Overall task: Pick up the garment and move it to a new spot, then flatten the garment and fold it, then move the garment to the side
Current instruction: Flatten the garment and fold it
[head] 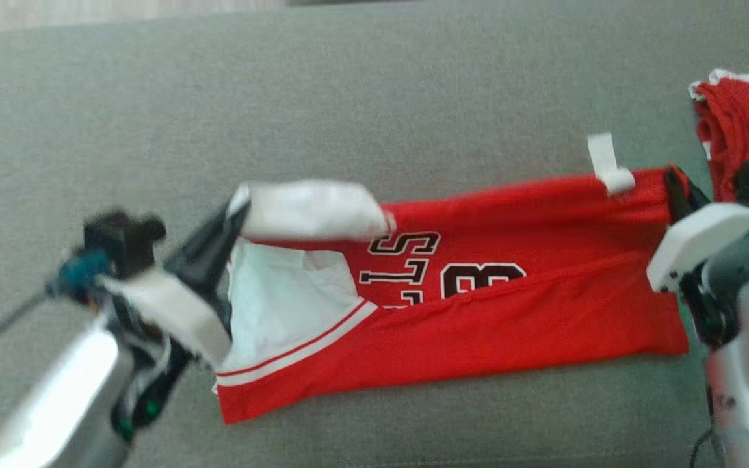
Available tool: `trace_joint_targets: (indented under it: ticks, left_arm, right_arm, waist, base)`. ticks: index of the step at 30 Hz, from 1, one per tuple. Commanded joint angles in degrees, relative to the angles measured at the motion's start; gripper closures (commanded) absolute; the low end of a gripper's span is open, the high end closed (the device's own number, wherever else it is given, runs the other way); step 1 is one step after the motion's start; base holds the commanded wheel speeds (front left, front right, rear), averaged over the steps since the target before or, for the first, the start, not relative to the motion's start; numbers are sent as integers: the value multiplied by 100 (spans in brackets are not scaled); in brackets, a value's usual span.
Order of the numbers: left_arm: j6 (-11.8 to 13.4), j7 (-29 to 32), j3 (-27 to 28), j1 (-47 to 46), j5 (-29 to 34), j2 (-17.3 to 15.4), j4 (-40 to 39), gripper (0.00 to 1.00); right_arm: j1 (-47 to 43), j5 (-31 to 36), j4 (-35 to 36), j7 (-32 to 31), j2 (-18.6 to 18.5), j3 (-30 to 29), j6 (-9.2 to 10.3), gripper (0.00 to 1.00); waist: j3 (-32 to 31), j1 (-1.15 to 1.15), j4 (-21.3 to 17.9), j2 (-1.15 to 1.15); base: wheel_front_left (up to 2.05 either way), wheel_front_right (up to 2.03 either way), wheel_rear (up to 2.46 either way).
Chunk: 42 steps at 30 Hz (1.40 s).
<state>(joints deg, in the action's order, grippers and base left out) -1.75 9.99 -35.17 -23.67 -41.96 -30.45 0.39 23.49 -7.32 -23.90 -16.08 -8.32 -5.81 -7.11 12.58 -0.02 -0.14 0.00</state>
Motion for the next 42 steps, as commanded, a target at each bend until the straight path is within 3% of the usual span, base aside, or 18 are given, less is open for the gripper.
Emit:
trace_joint_targets:
  ticks: [1,10,11,12,13,14,15,21,26,33,42]
  left_arm:
    - [46,-103,232,-47,-15,-195,-200,100]
    - [150,-920,-59,1014,16,167,84,100]
    - [132,-1033,-81,1089,27,205,167,100]
    - [114,-1158,-87,1171,7,257,245,91]
    - [95,-1276,-100,1249,9,292,323,55]
    - [68,-1387,-131,1318,43,306,401,5]
    - [44,-1490,-157,1390,59,328,480,0]
    - [72,-2077,-115,1920,-66,515,694,0]
    - [397,-2362,99,2262,18,608,571,0]
    - [1051,-2466,522,2450,299,656,246,0]
    - [1378,-2478,753,2510,410,621,-10,0]
  right_arm:
    - [-23,-50,280,37,-46,71,-37,100]
    - [-840,-2,759,62,151,-108,-37,100]
    - [-912,-23,794,118,175,-87,-37,84]
    - [-987,-53,827,191,204,-95,-37,54]
    - [-1070,-61,846,254,232,-114,-37,20]
    - [-1160,-56,859,307,254,-129,-37,0]
    - [-1247,-55,880,384,282,-177,-37,0]
    - [-1775,-38,936,755,432,-563,-37,0]
    - [-2073,-49,1045,839,504,-826,-37,0]
    - [-2137,9,1084,756,536,-902,-37,0]
    - [-1859,200,457,675,529,-1048,-37,0]
  waist:
    - [-143,2,85,0]
    - [-405,2,108,0]
    - [-436,2,100,0]
    - [-466,2,93,0]
    - [-497,2,86,0]
    - [-529,2,81,0]
    - [-564,2,82,0]
    - [-785,2,76,0]
    - [-927,2,125,0]
    - [-992,2,331,0]
    - [-848,2,701,0]
  base:
    - [0,0,0]
    - [0,0,0]
    - [0,0,0]
    - [0,0,0]
    - [0,0,0]
    - [0,0,0]
    - [0,0,0]
    - [0,0,0]
    - [0,0,0]
    - [0,0,0]
    - [0,0,0]
